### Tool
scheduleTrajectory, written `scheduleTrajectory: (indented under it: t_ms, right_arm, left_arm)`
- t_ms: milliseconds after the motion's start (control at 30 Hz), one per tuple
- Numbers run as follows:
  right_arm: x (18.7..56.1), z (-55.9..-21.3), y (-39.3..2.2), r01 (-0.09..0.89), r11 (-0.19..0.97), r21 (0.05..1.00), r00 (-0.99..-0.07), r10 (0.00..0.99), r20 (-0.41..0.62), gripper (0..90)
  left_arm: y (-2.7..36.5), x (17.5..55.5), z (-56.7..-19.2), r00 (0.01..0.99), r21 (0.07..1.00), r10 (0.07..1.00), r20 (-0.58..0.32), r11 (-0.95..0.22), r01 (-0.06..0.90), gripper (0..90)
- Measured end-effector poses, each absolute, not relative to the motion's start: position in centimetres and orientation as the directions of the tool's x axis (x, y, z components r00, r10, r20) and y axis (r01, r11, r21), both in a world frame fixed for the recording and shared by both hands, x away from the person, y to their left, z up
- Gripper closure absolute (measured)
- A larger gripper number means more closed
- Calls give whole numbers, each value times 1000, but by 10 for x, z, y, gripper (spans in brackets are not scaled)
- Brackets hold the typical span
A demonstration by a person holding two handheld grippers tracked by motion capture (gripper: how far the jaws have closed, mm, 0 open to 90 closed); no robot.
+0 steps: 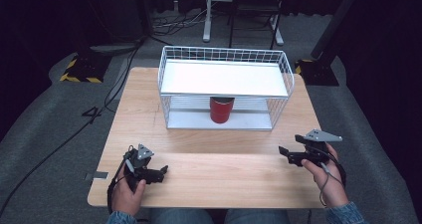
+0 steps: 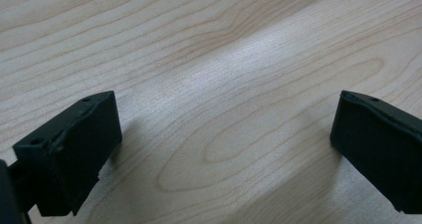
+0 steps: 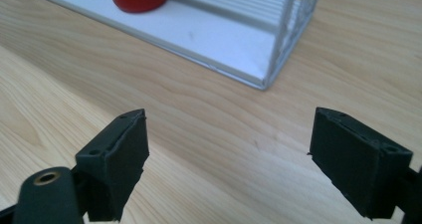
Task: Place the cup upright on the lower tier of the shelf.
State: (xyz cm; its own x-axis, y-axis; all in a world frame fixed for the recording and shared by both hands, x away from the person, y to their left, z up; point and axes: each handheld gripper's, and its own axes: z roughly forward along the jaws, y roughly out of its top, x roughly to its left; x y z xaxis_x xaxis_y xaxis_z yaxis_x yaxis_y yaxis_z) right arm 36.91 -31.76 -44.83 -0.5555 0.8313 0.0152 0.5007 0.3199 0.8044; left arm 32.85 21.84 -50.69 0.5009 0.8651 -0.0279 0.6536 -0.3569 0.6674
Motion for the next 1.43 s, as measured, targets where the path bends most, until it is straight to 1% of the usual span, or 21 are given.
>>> scheduleTrajectory:
  t_ms: [67, 100, 233, 667, 1000, 1100, 1167, 1433]
  right_arm:
    - [368, -450, -320, 508, 323, 798, -550, 835, 11, 157]
    - [367, -455, -324, 529, 319, 786, -536, 844, 18, 157]
    - [367, -466, -331, 562, 307, 768, -511, 859, 31, 158]
    - [363, -489, -345, 623, 312, 718, -464, 886, 17, 159]
    - [361, -498, -346, 626, 342, 701, -462, 887, -20, 158]
    - [360, -502, -346, 623, 323, 712, -453, 892, -8, 151]
    - [360, -505, -346, 608, 304, 734, -439, 899, -9, 128]
    - [358, -505, -344, 612, 293, 734, -422, 906, -10, 118]
  left_arm:
    - [218, 329, -507, 501, 667, 865, -28, -357, 654, 1]
    - [218, 329, -507, 501, 667, 865, -28, -357, 654, 1]
    - [218, 329, -507, 501, 667, 865, -28, -357, 654, 1]
    - [218, 329, -507, 501, 667, 865, -27, -358, 653, 0]
    - [218, 329, -507, 501, 667, 865, -28, -357, 654, 1]
    - [218, 329, -507, 501, 667, 865, -28, -357, 654, 1]
    - [218, 329, -507, 501, 667, 865, -27, -358, 653, 1]
    - [218, 329, -507, 501, 668, 865, -26, -358, 652, 1]
